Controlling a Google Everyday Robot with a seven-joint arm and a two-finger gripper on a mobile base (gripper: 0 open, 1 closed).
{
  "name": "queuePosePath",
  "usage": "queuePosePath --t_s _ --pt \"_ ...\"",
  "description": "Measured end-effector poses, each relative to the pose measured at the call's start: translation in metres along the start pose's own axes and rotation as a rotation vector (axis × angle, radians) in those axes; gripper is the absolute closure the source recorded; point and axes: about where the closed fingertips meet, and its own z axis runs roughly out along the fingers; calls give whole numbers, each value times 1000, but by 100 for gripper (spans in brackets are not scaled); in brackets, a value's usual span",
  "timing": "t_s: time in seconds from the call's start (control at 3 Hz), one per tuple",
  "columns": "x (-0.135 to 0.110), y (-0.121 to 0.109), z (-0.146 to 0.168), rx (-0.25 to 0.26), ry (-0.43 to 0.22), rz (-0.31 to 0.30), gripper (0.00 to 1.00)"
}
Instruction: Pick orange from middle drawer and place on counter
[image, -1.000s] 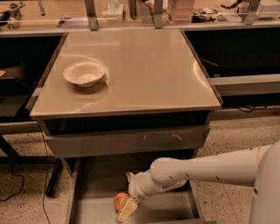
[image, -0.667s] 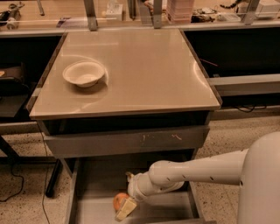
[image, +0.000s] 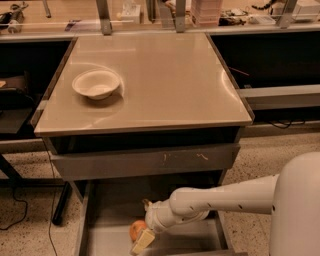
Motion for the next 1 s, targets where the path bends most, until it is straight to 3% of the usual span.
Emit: queuePosePath --t_s 0.33,1.0 --pt "5 -8 12 24 -31 -25 0" --pt "14 -1 28 2 -41 -16 0"
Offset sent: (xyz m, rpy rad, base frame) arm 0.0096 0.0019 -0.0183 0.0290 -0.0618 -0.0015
